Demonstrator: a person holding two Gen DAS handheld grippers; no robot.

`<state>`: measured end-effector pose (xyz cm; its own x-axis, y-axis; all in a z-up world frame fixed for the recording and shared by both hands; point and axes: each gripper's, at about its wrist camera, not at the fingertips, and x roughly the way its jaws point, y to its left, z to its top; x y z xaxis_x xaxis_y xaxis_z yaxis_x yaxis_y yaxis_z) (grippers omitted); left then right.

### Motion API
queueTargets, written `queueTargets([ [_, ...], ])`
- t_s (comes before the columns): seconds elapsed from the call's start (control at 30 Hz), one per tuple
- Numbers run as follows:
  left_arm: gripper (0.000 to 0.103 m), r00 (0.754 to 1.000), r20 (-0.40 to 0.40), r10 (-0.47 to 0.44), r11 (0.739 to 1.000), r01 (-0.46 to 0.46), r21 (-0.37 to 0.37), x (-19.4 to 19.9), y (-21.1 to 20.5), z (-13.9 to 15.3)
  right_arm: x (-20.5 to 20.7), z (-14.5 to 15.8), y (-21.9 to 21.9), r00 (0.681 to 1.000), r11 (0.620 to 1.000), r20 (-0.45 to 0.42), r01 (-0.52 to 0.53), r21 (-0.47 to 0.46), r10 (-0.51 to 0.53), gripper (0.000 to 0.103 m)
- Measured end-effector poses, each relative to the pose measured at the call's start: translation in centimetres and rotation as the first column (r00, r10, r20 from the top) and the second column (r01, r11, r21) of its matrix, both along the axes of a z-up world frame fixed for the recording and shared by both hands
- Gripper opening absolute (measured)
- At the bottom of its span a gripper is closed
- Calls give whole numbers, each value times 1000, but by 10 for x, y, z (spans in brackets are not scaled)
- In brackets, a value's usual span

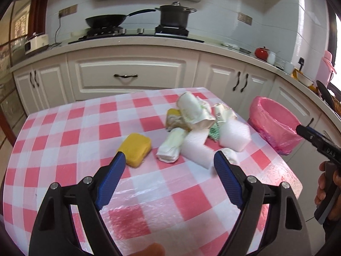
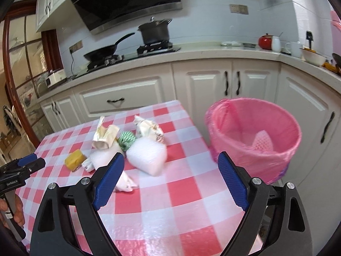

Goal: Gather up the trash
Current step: 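Move both open grippers back toward the remaining trash on the table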

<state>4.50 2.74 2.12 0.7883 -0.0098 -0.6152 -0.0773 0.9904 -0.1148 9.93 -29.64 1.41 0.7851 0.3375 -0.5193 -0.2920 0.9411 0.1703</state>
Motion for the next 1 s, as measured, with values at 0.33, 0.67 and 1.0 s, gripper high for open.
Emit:
queueTargets([
  [0.33,82,999,-38,4,999,-5,-35,20,15,-11,26,-17,36,997,999,-75,-27,-21,25,84],
  [0.67,81,997,-63,-41,997,36,-75,57,9,-10,55,-28,56,991,999,-128,-31,-19,28,84],
  [1.0,81,994,-91,-58,995,49,-88,84,8,-11,86,-44,79,983,999,-184,-30,-24,25,84],
])
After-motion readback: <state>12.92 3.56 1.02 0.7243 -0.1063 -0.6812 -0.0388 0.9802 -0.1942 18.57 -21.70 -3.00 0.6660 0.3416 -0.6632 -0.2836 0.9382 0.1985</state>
